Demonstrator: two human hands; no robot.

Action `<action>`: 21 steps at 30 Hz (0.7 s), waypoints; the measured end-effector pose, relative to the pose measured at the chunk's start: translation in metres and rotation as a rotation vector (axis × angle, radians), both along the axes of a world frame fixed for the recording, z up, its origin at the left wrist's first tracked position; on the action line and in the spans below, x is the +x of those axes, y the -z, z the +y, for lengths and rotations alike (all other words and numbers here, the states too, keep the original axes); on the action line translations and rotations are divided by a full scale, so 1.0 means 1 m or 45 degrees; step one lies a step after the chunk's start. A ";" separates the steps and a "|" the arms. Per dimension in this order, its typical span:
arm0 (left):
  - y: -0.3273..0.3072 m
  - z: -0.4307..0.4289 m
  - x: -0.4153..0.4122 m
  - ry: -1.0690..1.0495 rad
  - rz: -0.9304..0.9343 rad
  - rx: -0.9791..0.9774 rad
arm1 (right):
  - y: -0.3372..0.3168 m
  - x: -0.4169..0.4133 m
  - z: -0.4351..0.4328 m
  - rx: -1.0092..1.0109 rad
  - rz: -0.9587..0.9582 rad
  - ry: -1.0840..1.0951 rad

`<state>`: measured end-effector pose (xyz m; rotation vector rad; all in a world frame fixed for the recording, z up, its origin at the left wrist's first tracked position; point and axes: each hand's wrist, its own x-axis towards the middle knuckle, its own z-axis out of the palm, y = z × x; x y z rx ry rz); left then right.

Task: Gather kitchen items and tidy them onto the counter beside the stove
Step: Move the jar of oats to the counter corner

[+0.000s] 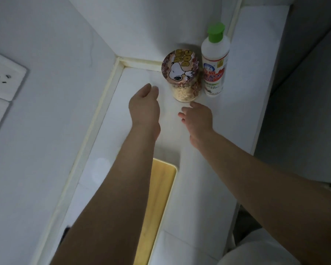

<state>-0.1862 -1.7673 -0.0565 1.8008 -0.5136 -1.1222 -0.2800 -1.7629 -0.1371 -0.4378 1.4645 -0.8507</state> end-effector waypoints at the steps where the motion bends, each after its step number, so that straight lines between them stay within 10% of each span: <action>1: -0.007 0.020 0.003 -0.064 -0.007 -0.001 | -0.002 0.001 0.010 -0.020 0.007 -0.009; 10: -0.029 0.201 0.049 -0.769 0.024 0.140 | -0.056 0.053 0.111 -0.435 0.119 -0.486; 21: -0.088 0.400 0.017 -0.993 0.028 -0.133 | -0.138 0.039 0.274 -0.691 -0.070 -0.957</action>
